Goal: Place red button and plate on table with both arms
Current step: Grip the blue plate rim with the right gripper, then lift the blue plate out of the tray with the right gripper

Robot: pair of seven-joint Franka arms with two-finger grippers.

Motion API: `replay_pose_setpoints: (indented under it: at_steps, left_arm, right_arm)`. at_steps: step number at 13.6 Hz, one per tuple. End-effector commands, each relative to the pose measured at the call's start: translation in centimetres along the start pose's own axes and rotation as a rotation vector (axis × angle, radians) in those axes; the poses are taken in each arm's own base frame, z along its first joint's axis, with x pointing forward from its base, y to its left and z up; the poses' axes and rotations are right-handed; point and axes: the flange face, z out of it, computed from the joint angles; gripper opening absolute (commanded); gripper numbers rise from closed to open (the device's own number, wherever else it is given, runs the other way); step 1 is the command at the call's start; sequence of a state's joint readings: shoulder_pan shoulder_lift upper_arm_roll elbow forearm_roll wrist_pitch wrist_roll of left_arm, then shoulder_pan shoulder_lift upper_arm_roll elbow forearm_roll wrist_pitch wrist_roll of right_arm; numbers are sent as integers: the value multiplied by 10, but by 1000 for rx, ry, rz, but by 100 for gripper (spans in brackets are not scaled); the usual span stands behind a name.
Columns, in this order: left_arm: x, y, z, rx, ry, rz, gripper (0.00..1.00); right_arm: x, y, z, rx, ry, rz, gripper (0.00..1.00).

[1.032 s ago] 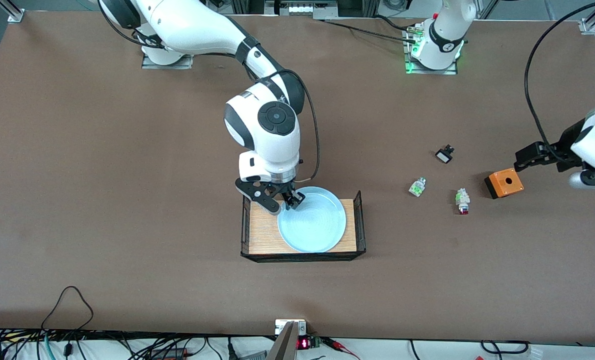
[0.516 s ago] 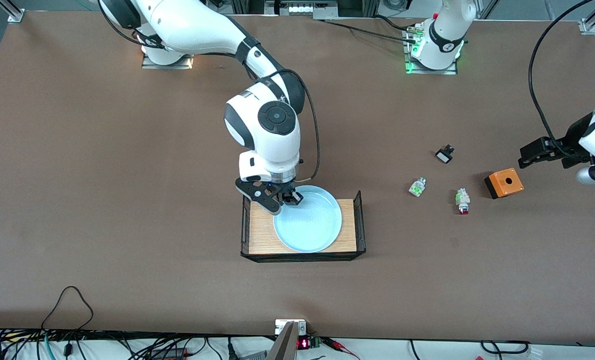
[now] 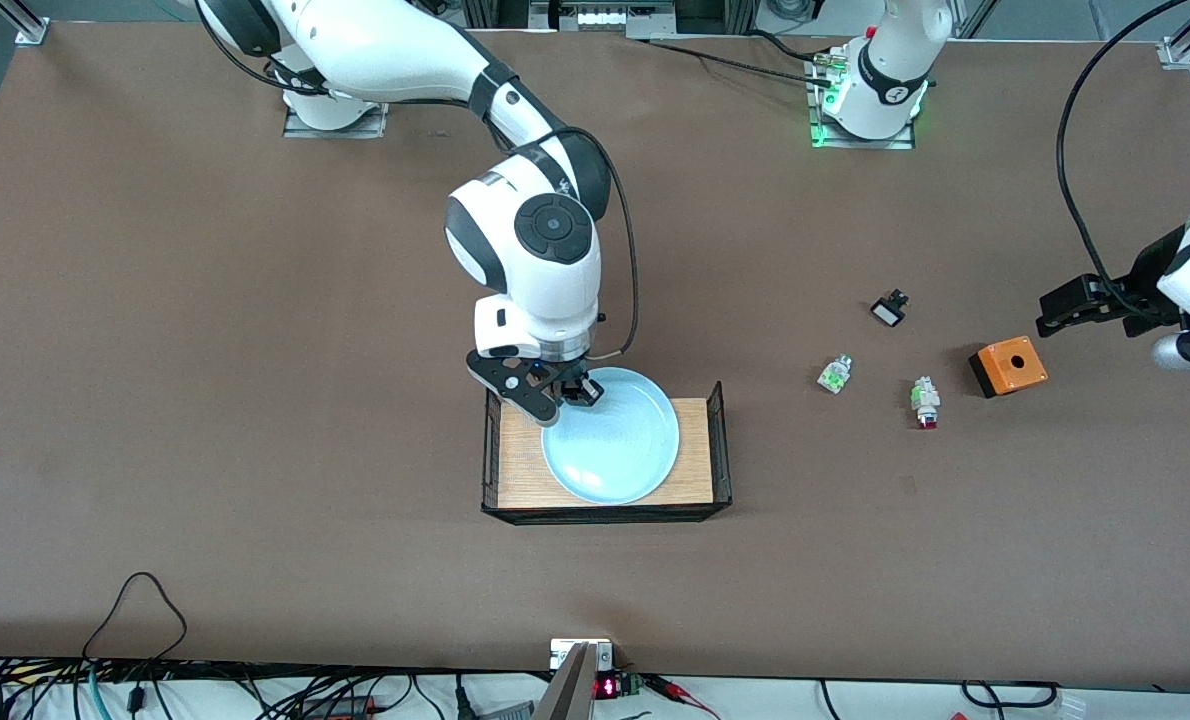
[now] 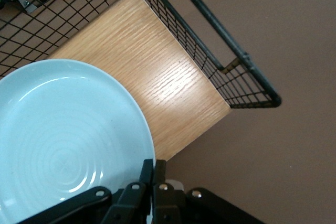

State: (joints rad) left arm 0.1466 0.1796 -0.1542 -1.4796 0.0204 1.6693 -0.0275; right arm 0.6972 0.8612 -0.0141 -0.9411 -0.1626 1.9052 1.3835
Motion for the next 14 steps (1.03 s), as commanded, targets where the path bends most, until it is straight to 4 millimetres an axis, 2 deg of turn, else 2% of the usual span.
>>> replay_pose_setpoints:
  at_steps: [1, 6, 9, 12, 14]
  left_arm:
    - [0, -1, -2, -25, -8, -6, 100]
    - [0, -1, -2, -25, -8, -7, 100]
    - [-1, 0, -3, -25, -6, -6, 100]
    - [-1, 0, -5, -25, -3, -4, 100]
    - [-2, 1, -8, -25, -2, -2, 100]
  right_arm:
    - [2, 4, -27, -30, 9, 8, 1]
    - [6, 9, -68, -30, 1, 19, 0]
    - [9, 16, -98, -26, -1, 24, 0]
    - [20, 32, -134, -50, -6, 24, 0]
    - [28, 44, -156, -67, -12, -39, 0]
